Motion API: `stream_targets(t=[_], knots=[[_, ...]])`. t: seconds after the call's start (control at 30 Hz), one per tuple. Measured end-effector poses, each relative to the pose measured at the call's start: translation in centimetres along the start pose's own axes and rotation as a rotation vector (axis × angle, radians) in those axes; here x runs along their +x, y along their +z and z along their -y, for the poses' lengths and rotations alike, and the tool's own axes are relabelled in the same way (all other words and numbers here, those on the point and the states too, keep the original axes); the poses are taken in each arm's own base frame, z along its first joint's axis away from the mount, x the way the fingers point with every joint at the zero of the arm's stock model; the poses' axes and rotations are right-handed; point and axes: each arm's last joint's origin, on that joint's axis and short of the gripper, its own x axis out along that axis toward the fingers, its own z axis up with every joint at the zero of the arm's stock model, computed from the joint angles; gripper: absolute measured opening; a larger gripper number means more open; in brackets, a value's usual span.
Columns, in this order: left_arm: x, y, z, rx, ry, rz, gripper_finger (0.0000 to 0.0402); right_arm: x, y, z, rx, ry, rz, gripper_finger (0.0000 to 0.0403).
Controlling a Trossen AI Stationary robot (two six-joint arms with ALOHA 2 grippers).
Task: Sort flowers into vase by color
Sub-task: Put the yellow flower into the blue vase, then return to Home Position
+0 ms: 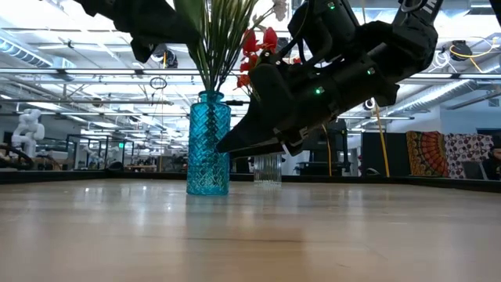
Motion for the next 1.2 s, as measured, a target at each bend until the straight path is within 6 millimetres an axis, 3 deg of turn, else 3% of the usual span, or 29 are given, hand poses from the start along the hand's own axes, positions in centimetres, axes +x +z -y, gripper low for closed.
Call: stream_targets(t=[0.47,0.67,1.03,1.2], knots=[[0.0,-0.1,0.0,0.006,-0.006,-0.017,0.0102,0.0,0.0,0.0,0.005,-0.001,-0.002,0.018],[-1.5,-0.1,-0.6,0.018,-0.011,-0.072,0.0126,-0.4,-0.1,0.2,0.017,-0.019,-0.064,0.018],[-6.6,1.0,-2.7,-0.047,-0.026,-0.073,0.0128,-6.0,3.1,-0.4,0.019,0.045,-0.26,0.0178],[-7.1,1.4,-2.9,-0.058,0.007,-0.026,0.0128,-9.2,4.1,-0.5,-0.007,0.065,-0.353,0.0123]])
